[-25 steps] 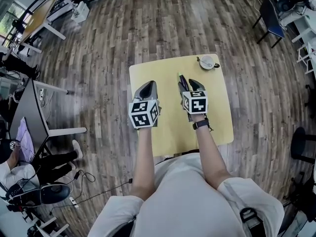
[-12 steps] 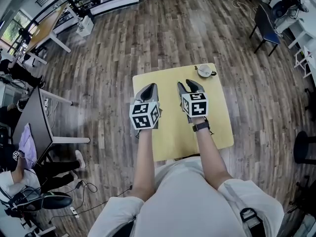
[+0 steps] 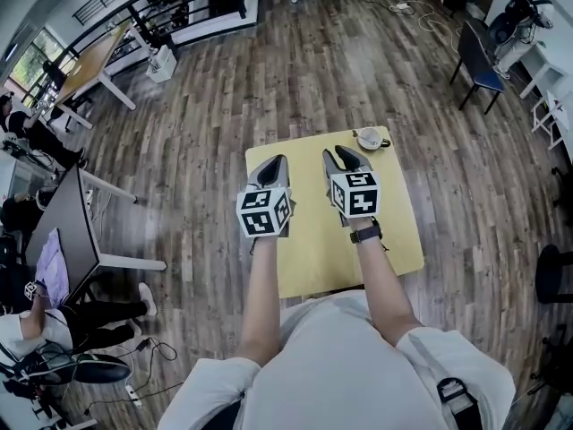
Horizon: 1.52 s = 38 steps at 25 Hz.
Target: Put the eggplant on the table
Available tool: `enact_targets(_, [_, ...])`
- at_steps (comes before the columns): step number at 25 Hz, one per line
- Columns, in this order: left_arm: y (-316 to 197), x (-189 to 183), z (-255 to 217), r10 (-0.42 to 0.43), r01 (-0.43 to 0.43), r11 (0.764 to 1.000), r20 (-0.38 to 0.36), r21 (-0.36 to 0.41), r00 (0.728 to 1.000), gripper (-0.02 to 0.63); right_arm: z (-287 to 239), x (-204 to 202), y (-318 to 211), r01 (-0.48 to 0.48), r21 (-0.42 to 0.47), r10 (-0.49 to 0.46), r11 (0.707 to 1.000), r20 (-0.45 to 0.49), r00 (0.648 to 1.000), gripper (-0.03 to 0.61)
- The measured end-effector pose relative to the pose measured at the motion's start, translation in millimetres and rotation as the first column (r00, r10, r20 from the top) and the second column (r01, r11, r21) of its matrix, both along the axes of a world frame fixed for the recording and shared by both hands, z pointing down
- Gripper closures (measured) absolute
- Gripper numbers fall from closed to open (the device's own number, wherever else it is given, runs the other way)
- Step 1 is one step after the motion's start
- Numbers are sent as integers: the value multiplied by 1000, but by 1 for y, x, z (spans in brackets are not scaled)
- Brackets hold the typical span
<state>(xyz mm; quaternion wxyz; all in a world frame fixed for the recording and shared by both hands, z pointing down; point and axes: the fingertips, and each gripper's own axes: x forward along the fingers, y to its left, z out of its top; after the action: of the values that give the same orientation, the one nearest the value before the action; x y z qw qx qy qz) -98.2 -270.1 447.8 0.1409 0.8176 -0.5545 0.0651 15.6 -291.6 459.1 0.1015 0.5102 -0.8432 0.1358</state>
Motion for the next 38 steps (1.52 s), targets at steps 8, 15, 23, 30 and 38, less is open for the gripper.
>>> enact_targets(8, [14,5,-24,11,-11,999,-9,51,1000,604,-46,0,15,17,104,-18,994,2,1000,482])
enact_targets(15, [23,-2,-61,5,-2,993,-28,120,1000,604,-93,-7,30,37,195,-43,980,26,999,495])
enact_targets(23, [34,-7,-105,-5,15,980,-54,199,999,604,-132,-5,44,29,276,-43,961,44,998,518])
enact_targets(30, [46,-20,-133,-44,45,960,-9,277,999,604,-155,-9,49,22,323,-52,946,85,995,537])
enact_targets(38, [52,-40,-144,-102,93,946,15,310,995,604,-163,-16,52,31,342,-57,939,66,996,554])
